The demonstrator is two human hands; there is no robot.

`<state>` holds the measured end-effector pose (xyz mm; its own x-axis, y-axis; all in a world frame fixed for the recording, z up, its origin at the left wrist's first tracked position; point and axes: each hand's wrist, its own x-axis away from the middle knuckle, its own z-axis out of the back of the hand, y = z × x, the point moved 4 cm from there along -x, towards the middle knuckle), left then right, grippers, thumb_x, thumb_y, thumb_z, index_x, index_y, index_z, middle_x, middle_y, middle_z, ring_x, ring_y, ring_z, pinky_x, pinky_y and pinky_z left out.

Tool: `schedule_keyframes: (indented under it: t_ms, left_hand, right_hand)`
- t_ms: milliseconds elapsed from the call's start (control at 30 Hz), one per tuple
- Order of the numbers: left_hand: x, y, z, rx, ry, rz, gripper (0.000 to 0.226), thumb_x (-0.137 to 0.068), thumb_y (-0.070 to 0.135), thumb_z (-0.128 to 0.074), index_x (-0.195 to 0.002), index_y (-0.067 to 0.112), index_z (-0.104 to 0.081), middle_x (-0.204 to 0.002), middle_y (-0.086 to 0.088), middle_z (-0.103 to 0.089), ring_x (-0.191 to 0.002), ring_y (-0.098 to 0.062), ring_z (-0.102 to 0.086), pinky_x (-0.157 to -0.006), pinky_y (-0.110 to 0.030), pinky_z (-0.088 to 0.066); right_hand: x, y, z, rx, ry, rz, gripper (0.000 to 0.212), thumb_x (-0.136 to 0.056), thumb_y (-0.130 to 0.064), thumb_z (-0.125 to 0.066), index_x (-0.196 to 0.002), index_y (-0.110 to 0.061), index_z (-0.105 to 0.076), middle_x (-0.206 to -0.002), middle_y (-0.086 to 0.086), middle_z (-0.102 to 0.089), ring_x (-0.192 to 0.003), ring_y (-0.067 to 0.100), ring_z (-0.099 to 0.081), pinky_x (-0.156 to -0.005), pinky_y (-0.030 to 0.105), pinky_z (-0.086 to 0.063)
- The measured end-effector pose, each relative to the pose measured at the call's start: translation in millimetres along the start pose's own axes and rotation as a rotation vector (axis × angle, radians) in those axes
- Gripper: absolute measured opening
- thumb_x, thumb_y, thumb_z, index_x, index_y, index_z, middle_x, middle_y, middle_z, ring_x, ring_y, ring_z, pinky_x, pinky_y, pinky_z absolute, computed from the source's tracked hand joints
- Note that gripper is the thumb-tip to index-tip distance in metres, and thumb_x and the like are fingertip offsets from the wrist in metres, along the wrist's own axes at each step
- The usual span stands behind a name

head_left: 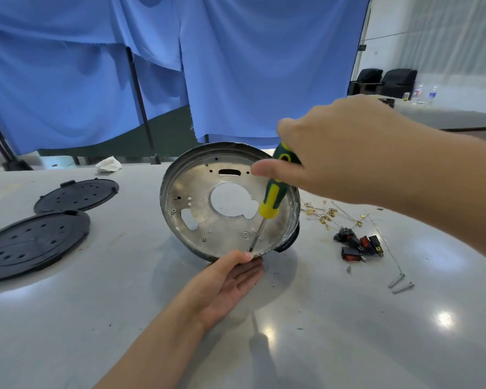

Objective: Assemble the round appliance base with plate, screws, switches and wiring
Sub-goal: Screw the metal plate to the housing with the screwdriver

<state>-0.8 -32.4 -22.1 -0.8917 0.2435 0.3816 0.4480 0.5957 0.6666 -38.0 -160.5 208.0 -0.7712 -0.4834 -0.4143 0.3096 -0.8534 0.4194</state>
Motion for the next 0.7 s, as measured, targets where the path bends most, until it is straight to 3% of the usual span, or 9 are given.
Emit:
schedule_keyframes:
  t_ms: [67,133,200,300,367,433,500,600,700]
  left_hand:
    - [1,0,-1,-0.004,-0.009,0.003,0.022,-0.060,0.001,-0.070,-0.079,-0.008,-0.076,-0.108,-0.029,-0.069,-0.110,-0.034,-0.065,-0.095,-0.040,-0.049]
    - [1,1,-1,-0.007,-0.003,-0.004,0.019,-0.061,0.001,-0.069,-0.076,-0.007,-0.076,-0.108,-0.029,-0.069,-0.111,-0.034,-0.064,-0.098,-0.041,-0.048]
    - [-1,1,-1,0.007,0.007,-0.011,0.020,-0.061,0.000,-0.070,-0.079,-0.009,-0.074,-0.107,-0.030,-0.069,-0.112,-0.036,-0.063,-0.101,-0.043,-0.046]
    - [-1,0,0,0.004,0.005,-0.009,0.024,-0.062,-0.008,-0.075,-0.086,-0.010,-0.072,-0.108,-0.029,-0.069,-0.113,-0.035,-0.064,-0.103,-0.043,-0.046]
    - [-1,0,-1,-0.017,-0.009,-0.015,0.020,-0.063,-0.008,-0.074,-0.083,-0.008,-0.075,-0.110,-0.028,-0.069,-0.111,-0.034,-0.065,-0.098,-0.041,-0.048]
    - [-1,1,0,-0.016,-0.015,-0.024,0.021,-0.062,-0.003,-0.073,-0.082,-0.007,-0.076,-0.110,-0.028,-0.069,-0.109,-0.033,-0.066,-0.094,-0.039,-0.050]
    - [-2,1,0,0.004,-0.015,-0.029,0.032,-0.062,0.001,-0.071,-0.093,-0.011,-0.072,-0.111,-0.028,-0.068,-0.106,-0.032,-0.068,-0.092,-0.039,-0.052]
    - [-1,0,0,0.021,-0.029,-0.030,0.039,-0.066,-0.004,-0.073,-0.103,-0.012,-0.065,-0.112,-0.028,-0.068,-0.104,-0.031,-0.069,-0.090,-0.039,-0.057]
    - [-2,0,2,0.000,-0.018,-0.041,0.043,-0.063,0.001,-0.070,-0.104,-0.011,-0.064,-0.112,-0.027,-0.069,-0.103,-0.030,-0.069,-0.087,-0.036,-0.058]
  right_hand:
    - [2,1,-5,-0.098,-0.049,0.000,0.055,-0.083,-0.067,-0.018,-0.092,-0.017,-0.038,-0.068,-0.001,-0.048,-0.048,0.013,-0.040,-0.044,0.028,-0.022]
    - [2,-1,-9,-0.292,-0.124,0.025,0.031,-0.091,-0.051,-0.032,-0.106,-0.024,-0.034,-0.078,-0.004,-0.050,-0.051,0.011,-0.043,-0.045,0.027,-0.030]
    - [2,-5,-7,-0.282,-0.082,0.066,0.029,-0.093,-0.049,-0.035,-0.092,-0.020,-0.037,-0.067,-0.001,-0.049,-0.049,0.014,-0.042,-0.044,0.028,-0.031]
    - [2,-3,1,-0.028,0.003,0.010,0.060,-0.082,-0.071,-0.018,-0.073,-0.015,-0.036,-0.054,-0.001,-0.041,-0.043,0.015,-0.037,-0.043,0.027,-0.018]
    - [4,-3,-3,-0.146,-0.069,0.011,0.056,-0.083,-0.070,-0.022,-0.096,-0.019,-0.039,-0.066,-0.004,-0.049,-0.049,0.012,-0.043,-0.044,0.028,-0.025]
    - [4,-5,-6,-0.328,-0.173,0.023,0.035,-0.090,-0.054,-0.033,-0.110,-0.026,-0.033,-0.073,-0.008,-0.049,-0.050,0.005,-0.044,-0.044,0.025,-0.030]
    - [4,-9,-3,-0.304,-0.127,0.051,0.032,-0.091,-0.051,-0.034,-0.096,-0.020,-0.040,-0.061,-0.005,-0.045,-0.045,0.008,-0.039,-0.041,0.025,-0.026]
    - [4,-7,5,-0.058,-0.036,0.005,0.060,-0.080,-0.070,-0.016,-0.073,-0.015,-0.039,-0.052,0.000,-0.040,-0.043,0.015,-0.036,-0.043,0.027,-0.018]
    - [5,-4,-2,-0.207,-0.122,-0.021,0.043,-0.088,-0.059,-0.029,-0.098,-0.019,-0.038,-0.055,-0.002,-0.043,-0.046,0.015,-0.040,-0.044,0.029,-0.023]
